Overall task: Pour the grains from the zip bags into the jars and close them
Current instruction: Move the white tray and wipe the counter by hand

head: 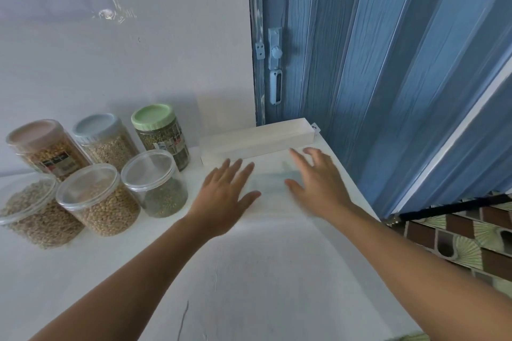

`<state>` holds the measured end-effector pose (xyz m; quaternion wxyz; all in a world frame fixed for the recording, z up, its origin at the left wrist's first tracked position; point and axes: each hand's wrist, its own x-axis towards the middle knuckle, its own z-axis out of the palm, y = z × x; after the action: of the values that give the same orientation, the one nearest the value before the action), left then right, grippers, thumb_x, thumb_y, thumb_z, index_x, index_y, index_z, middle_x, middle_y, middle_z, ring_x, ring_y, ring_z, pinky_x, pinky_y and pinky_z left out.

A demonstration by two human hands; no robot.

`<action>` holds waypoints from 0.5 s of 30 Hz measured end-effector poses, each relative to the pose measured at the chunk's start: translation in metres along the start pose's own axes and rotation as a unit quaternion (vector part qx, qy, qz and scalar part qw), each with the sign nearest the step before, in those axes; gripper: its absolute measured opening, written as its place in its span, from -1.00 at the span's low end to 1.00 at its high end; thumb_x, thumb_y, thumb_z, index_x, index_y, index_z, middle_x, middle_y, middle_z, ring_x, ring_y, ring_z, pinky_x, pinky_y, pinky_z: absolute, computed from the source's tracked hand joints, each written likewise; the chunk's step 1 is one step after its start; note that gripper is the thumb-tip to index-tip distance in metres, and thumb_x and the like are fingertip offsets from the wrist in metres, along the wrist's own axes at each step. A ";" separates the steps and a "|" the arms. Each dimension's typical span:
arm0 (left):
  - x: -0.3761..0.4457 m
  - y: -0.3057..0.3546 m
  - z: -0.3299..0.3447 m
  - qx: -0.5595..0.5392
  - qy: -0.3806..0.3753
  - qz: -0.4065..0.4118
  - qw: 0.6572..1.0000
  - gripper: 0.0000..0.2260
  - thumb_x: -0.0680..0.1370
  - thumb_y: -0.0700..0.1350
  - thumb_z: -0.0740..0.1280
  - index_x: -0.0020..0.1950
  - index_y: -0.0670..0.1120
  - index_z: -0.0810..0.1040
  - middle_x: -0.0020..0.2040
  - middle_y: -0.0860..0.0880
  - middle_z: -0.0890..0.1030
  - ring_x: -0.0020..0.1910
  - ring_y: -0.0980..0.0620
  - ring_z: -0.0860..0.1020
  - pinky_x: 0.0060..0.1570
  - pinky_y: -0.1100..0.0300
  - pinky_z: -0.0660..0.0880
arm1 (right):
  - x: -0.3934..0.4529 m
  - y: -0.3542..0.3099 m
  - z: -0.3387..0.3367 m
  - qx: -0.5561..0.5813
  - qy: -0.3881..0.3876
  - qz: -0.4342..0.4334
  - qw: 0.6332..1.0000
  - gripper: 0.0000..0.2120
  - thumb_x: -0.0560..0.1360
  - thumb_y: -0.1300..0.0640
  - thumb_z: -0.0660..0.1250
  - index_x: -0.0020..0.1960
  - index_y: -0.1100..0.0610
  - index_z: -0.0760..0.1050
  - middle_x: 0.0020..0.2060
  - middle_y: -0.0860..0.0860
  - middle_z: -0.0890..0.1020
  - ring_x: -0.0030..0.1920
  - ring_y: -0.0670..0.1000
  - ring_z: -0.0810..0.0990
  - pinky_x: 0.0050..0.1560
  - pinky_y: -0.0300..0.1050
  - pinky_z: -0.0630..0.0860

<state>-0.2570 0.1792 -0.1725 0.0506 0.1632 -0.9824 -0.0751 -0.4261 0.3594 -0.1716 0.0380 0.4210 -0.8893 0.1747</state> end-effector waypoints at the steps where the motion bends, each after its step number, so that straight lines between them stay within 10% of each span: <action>1: -0.002 0.002 0.007 0.011 -0.029 0.015 0.999 -0.32 0.66 0.38 -0.09 0.71 0.13 -0.10 0.71 0.01 -0.09 0.69 -0.05 -0.16 0.64 -0.04 -0.15 | -0.003 -0.006 0.004 0.003 -0.027 -0.035 0.999 -0.34 0.67 -0.24 0.17 0.68 -0.05 0.09 0.63 0.10 0.20 0.61 0.19 0.15 0.59 0.11 0.16; 5: -0.004 -0.007 0.031 0.037 -0.075 0.007 0.996 -0.27 0.61 0.46 -0.22 0.70 0.14 -0.21 0.70 0.02 -0.20 0.67 -0.03 -0.25 0.63 -0.01 -0.24 | -0.016 -0.011 0.028 -0.042 -0.203 -0.039 0.977 -0.26 0.62 -0.42 -0.21 0.69 -0.13 -0.24 0.69 -0.01 -0.19 0.68 0.08 -0.24 0.65 0.09 -0.22; 15: -0.005 -0.012 0.047 0.039 -0.064 0.012 0.997 -0.29 0.62 0.46 -0.22 0.68 0.15 -0.27 0.68 0.04 -0.28 0.64 0.01 -0.36 0.59 0.04 -0.33 | -0.023 -0.004 0.040 -0.045 -0.176 -0.046 0.982 -0.26 0.62 -0.43 -0.22 0.68 -0.15 -0.28 0.68 -0.03 -0.26 0.66 0.04 -0.33 0.62 0.03 -0.31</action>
<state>-0.2539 0.1758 -0.2209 -0.0181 0.1482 -0.9877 -0.0464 -0.4052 0.3600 -0.2131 -0.0921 0.4832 -0.8689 0.0562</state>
